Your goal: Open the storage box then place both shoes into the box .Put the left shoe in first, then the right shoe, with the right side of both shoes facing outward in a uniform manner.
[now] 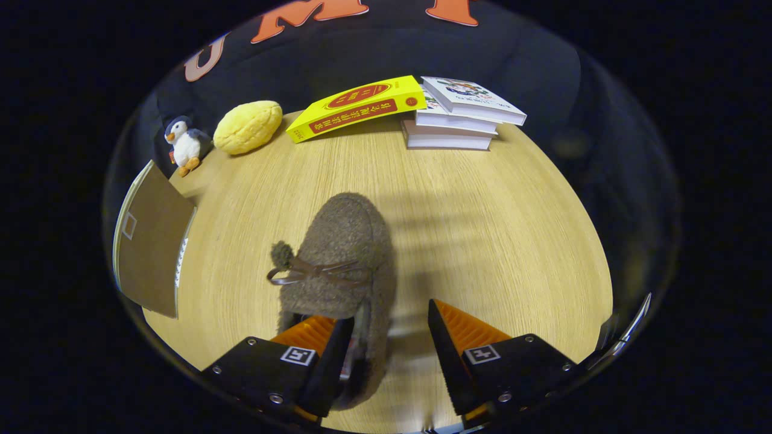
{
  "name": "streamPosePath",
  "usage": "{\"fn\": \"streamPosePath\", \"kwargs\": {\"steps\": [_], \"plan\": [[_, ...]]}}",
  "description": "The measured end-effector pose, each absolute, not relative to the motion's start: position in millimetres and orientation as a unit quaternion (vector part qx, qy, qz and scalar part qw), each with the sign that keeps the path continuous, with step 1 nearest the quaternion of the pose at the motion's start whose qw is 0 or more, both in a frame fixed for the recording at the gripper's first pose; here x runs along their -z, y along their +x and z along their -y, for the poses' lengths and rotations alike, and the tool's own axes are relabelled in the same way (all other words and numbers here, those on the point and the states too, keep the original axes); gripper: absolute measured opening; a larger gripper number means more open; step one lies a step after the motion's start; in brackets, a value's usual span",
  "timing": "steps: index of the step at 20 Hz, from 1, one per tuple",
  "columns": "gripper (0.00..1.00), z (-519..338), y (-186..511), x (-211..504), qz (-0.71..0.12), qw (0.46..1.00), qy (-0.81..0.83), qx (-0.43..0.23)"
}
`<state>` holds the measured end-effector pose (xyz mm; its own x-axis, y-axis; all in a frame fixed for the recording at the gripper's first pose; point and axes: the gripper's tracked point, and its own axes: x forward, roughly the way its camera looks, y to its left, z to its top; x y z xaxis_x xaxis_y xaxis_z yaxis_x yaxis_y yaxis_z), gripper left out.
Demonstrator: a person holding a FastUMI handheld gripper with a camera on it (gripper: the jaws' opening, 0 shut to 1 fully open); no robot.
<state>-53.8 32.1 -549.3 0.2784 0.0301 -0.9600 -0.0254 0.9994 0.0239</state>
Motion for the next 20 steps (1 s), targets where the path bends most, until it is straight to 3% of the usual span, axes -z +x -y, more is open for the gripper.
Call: {"fn": "streamPosePath", "kwargs": {"steps": [1, 4, 7, 9, 15, 20], "plan": [[0.64, -36, -52, 556, -0.601, 0.799, 0.014, -0.02], [0.45, -48, -49, 561, -0.599, 0.798, 0.048, -0.041], [0.14, -48, -48, 558, -0.597, 0.8, 0.041, -0.041], [0.05, -50, -51, 552, -0.605, 0.794, 0.061, -0.027], [0.04, -82, -43, 483, -0.602, 0.793, 0.096, -0.016], [0.04, -174, -26, 401, -0.579, 0.803, 0.12, -0.069]]}}
